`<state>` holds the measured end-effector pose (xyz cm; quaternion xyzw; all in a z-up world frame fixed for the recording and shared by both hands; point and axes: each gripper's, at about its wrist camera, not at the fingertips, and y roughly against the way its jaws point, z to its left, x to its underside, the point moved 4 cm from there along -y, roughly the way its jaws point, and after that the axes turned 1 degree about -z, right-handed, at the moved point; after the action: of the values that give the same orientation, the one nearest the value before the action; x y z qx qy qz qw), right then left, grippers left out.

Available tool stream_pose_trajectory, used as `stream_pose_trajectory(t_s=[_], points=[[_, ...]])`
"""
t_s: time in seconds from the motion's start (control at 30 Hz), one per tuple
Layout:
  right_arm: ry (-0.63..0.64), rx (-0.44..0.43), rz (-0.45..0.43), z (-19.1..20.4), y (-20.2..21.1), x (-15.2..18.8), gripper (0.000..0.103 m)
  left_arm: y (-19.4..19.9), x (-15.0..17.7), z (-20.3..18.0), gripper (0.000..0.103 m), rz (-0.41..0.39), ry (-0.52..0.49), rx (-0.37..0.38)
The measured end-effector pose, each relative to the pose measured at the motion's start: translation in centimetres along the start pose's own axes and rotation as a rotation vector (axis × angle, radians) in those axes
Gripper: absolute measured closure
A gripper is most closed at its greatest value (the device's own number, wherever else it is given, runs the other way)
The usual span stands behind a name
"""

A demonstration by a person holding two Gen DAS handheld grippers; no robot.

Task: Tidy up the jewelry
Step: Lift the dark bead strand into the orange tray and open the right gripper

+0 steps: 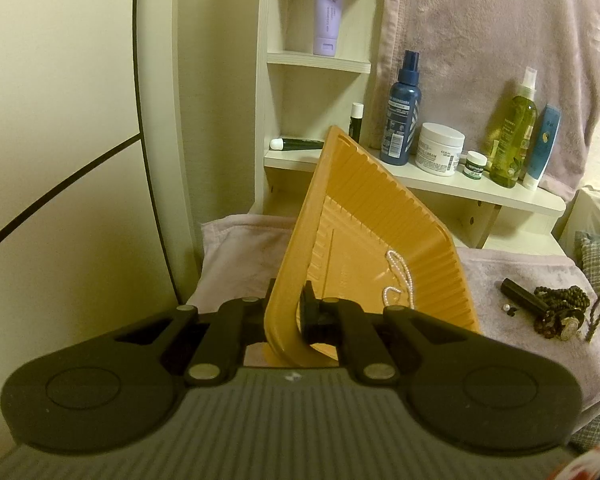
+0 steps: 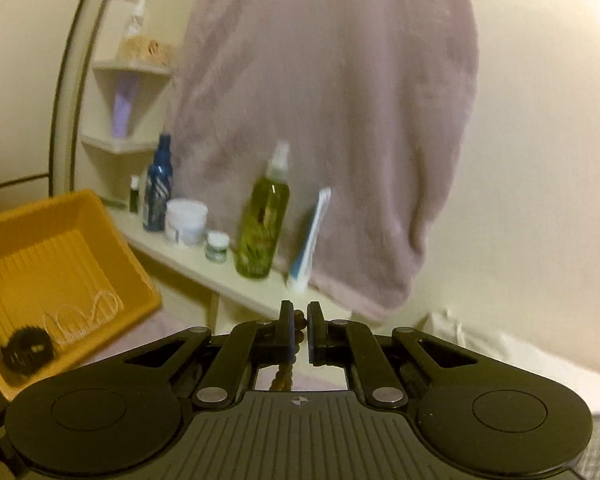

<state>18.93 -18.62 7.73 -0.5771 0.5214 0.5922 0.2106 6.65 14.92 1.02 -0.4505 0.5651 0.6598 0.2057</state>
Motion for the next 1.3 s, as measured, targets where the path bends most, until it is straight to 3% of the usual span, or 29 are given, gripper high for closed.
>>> stream_pose_trajectory(t_s=[0.27, 0.47, 0.63, 1.0, 1.3], points=[[0.038, -0.067, -0.102, 0.8, 2.0, -5.2, 0.097, 0.0, 0.0, 0.0, 0.096, 0.000, 0.002, 0.002], [0.084, -0.233, -0.173, 3.4, 2.1, -10.1, 0.097, -0.1, -0.1, 0.0, 0.096, 0.000, 0.006, 0.005], [0.177, -0.380, -0.204, 8.1, 0.6, -12.9, 0.097, -0.1, 0.0, 0.1, 0.096, 0.001, 0.010, 0.008], [0.441, -0.532, -0.123, 17.6, -5.0, -11.2, 0.097, -0.4, -0.1, 0.3, 0.096, -0.004, 0.016, 0.019], [0.487, -0.623, -0.041, 21.7, -8.6, -10.2, 0.097, -0.4, -0.1, 0.5, 0.096, 0.000, 0.023, 0.024]])
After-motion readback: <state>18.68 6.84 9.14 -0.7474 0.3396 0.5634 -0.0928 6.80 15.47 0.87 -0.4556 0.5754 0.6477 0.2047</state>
